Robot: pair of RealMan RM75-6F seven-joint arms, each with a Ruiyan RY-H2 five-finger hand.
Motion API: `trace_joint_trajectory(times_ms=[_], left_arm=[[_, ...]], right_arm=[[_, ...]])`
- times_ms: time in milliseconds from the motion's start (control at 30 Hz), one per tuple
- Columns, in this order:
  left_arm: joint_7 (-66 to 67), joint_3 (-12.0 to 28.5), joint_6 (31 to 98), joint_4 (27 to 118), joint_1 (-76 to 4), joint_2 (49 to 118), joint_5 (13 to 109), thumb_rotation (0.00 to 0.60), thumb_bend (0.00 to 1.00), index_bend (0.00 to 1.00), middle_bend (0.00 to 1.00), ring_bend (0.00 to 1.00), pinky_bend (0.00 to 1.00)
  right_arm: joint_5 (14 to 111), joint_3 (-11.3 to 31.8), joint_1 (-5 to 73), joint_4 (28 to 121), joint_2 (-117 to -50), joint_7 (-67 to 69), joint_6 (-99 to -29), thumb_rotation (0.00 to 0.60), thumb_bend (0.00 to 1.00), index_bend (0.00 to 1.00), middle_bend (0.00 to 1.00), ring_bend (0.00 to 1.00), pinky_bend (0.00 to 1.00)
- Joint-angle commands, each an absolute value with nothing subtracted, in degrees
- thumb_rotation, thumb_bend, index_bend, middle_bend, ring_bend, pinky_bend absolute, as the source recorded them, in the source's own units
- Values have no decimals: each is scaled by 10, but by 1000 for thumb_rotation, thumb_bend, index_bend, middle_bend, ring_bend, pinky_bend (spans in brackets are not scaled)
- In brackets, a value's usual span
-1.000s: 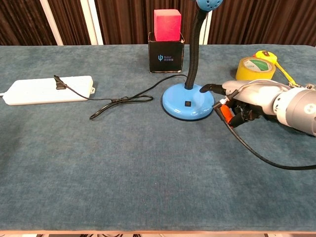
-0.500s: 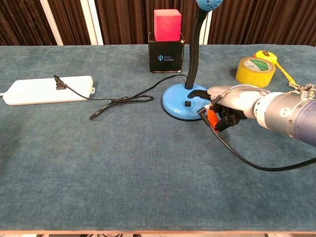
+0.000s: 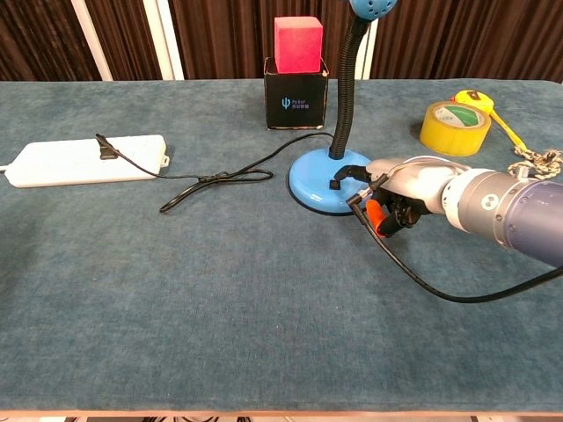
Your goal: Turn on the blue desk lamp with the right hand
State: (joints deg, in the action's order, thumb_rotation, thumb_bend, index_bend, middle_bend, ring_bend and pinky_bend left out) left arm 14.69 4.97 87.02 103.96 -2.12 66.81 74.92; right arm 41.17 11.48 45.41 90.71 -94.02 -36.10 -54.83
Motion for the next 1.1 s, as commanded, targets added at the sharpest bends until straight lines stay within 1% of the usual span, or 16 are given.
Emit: trace_joint_trajectory(times_ms=[33,500,1100], left_arm=[[147,50,870,1040,-21,668,749,600,637,145,22,0,0],[148,50,871,1038,-22,669,748,600,637,145,23,0,0],[151,51,871,1038,-22,669,745,600,637,145,23,0,0]], right_arm=[[408,113,456,905,-940,-361,-550,600,846,0,702,759,961],[420,99,455,903,-937,-339,-553,600,846,0,702,759,998],[429,90,463,905,-946,-337,-561,600,847,0,702,759,1000]])
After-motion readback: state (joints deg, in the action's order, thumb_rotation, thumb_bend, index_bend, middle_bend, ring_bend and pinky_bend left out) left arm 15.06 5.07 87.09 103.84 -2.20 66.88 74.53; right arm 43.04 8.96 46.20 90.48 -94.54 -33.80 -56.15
